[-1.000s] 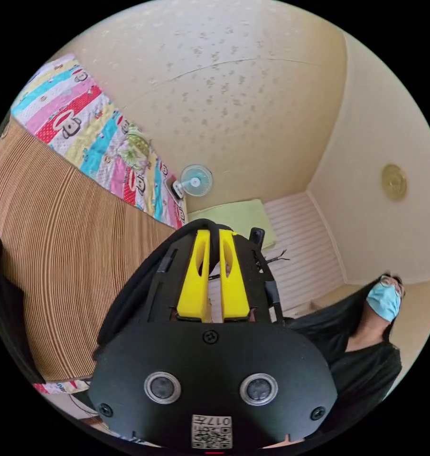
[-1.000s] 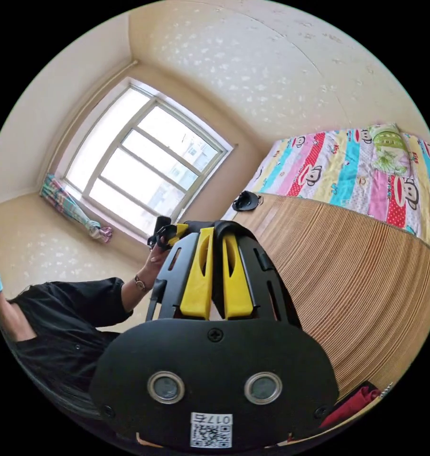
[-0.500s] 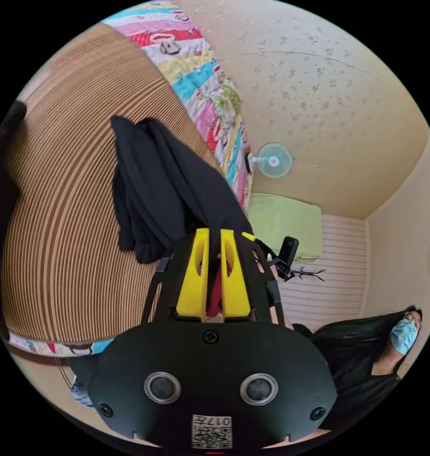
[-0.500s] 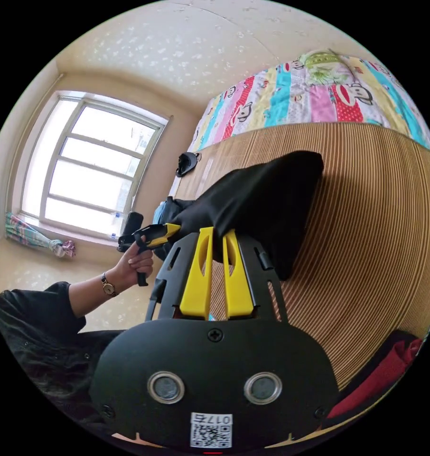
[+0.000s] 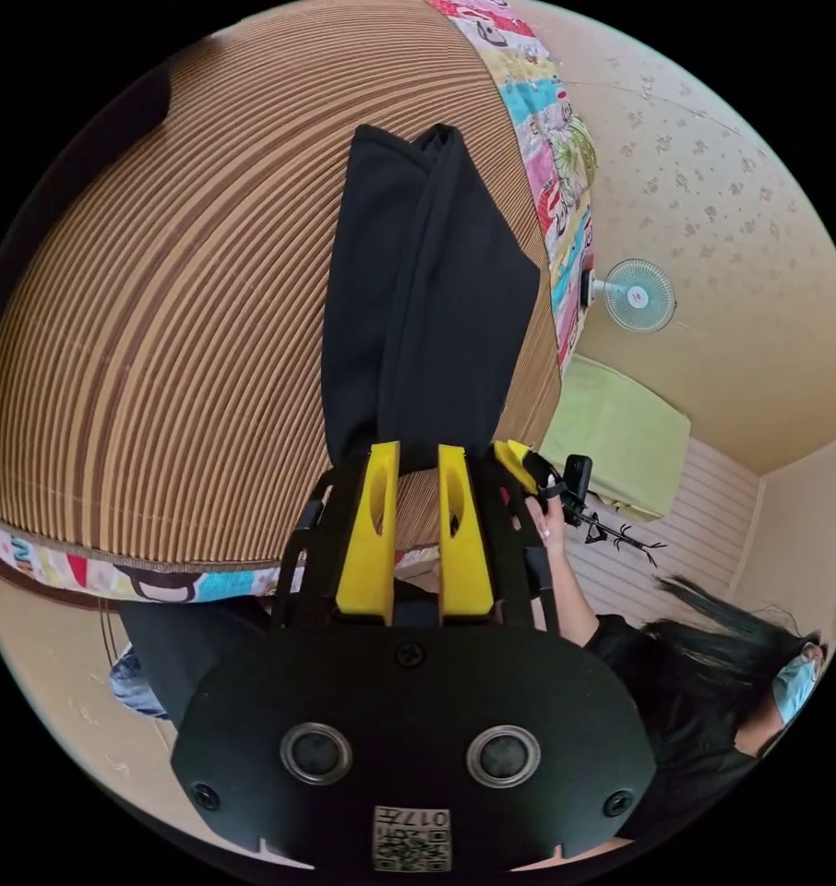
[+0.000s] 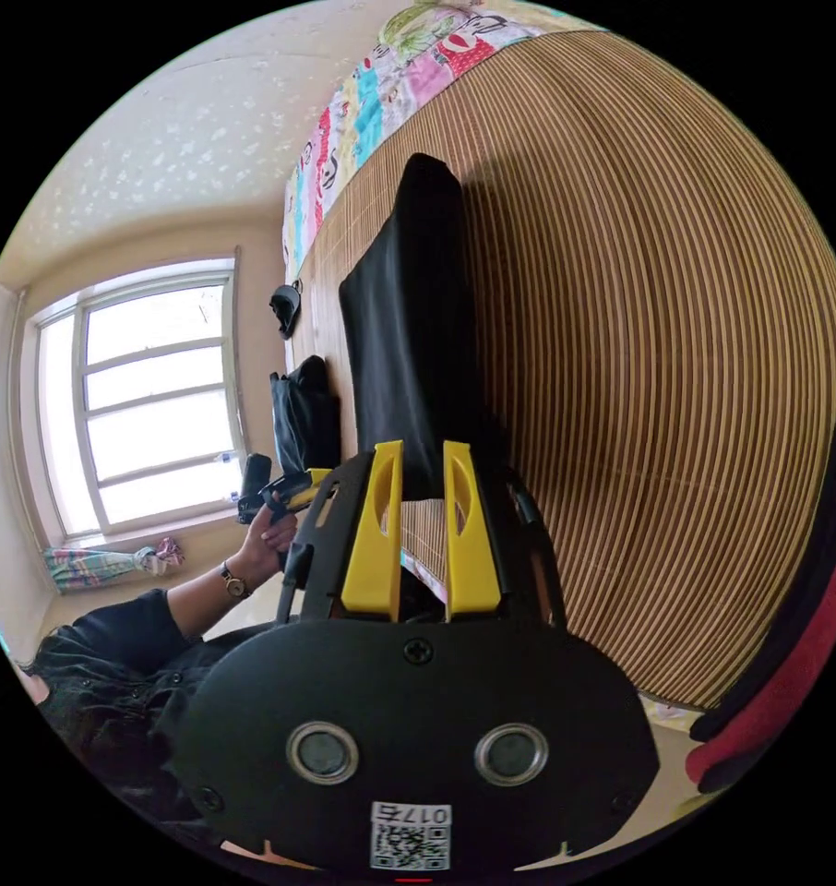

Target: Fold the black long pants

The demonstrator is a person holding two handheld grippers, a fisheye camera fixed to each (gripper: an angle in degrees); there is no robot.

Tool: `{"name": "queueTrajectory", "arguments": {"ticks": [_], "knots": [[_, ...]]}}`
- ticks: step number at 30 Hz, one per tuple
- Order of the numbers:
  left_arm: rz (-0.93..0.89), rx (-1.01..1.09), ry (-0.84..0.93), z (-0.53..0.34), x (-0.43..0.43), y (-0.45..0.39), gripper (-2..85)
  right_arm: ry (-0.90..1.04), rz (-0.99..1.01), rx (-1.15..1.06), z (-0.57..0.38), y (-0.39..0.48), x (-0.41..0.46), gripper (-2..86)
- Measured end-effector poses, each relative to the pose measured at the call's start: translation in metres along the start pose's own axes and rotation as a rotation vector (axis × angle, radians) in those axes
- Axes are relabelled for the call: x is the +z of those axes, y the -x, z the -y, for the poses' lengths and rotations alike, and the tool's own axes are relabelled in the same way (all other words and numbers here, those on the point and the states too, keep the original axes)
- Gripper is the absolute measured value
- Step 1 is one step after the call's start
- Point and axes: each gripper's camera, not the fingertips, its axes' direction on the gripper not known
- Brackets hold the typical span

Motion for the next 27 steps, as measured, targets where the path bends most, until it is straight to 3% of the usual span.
{"name": "queueTrajectory", "arguments": {"ticks": [6, 13, 17, 21, 24, 27], "knots": [[0.000, -0.017, -0.087, 0.060, -0.023, -0.011, 13.2, -0.038, 0.027, 0.018, 0.063, 0.006, 0.002, 14.9], [0.033, -0.057, -0.100, 0.135, -0.012, 0.003, 17.0, 0.067, -0.067, 0.035, 0.122, -0.001, 0.059, 21.1], [0.076, -0.014, -0.024, 0.159, 0.009, 0.008, 19.8, 0.188, -0.034, -0.037, 0.115, -0.020, 0.105, 20.9], [0.071, 0.089, 0.117, 0.169, 0.045, 0.002, 18.8, 0.057, -0.064, -0.140, 0.076, -0.024, 0.109, 19.5], [0.196, 0.128, 0.122, 0.167, 0.053, -0.008, 17.2, 0.080, -0.068, -0.097, 0.055, -0.035, 0.115, 18.6], [0.171, 0.079, 0.180, 0.164, 0.056, 0.003, 16.2, 0.126, -0.021, -0.031, 0.035, -0.056, 0.115, 17.3]]}}
